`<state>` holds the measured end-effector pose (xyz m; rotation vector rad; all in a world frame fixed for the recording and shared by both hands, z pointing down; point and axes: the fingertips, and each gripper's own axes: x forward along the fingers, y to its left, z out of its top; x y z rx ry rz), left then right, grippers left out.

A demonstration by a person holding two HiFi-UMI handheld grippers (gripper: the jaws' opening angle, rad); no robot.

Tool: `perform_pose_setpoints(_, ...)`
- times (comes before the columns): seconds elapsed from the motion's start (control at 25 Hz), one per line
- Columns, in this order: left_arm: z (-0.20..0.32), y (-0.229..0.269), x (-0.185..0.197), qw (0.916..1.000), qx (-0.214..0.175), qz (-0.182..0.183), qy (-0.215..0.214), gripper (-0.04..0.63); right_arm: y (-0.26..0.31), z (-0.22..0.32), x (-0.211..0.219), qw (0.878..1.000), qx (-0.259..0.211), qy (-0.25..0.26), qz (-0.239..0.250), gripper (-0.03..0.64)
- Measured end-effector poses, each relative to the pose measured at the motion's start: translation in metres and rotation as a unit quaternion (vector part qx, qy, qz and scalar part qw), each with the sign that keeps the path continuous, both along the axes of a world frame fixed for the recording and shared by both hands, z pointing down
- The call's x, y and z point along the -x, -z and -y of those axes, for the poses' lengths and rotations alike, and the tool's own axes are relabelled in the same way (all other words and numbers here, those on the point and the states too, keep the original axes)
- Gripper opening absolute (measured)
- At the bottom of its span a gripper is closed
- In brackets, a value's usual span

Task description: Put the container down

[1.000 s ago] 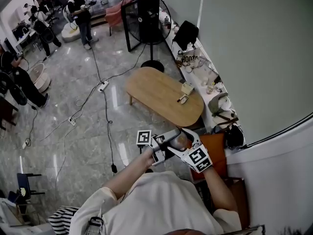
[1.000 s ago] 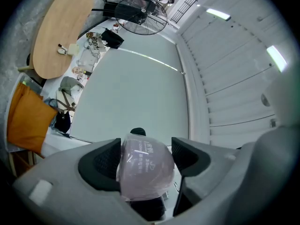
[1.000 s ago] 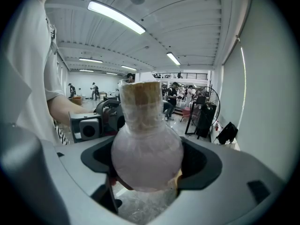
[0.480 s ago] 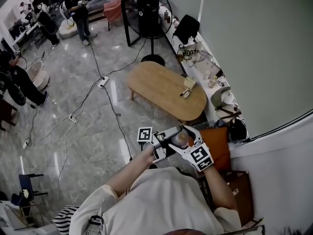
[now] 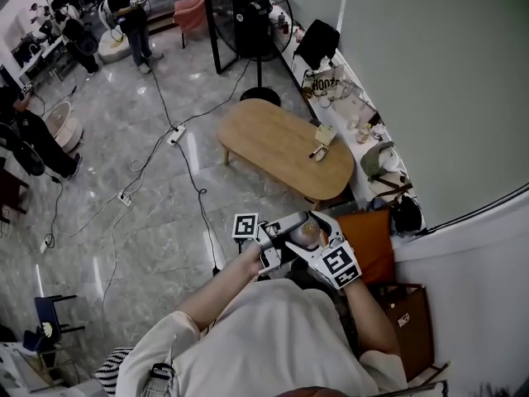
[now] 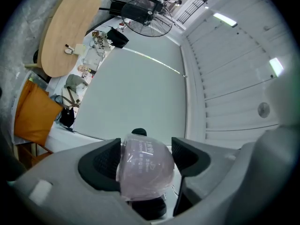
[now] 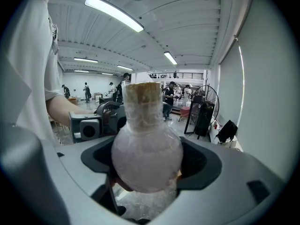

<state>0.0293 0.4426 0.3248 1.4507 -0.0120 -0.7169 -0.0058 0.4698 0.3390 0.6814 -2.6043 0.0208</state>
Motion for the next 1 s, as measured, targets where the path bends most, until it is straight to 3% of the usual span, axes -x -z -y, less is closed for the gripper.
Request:
perform_pose_setpoints(0.44,0.054,-0.014,0.010,0.9996,0.015,0.007,0.023,0.336,-0.011,0.052,0.010,1.000,0.015,0.021,0.012,0.394)
perform_pose_setpoints(1.0,0.195,-0.027,-0.016,0.9980,0.032,0.025,0.048,0.336,-0.024,0.191,-0.017,0.998,0.035,0.050,0.017,0.394)
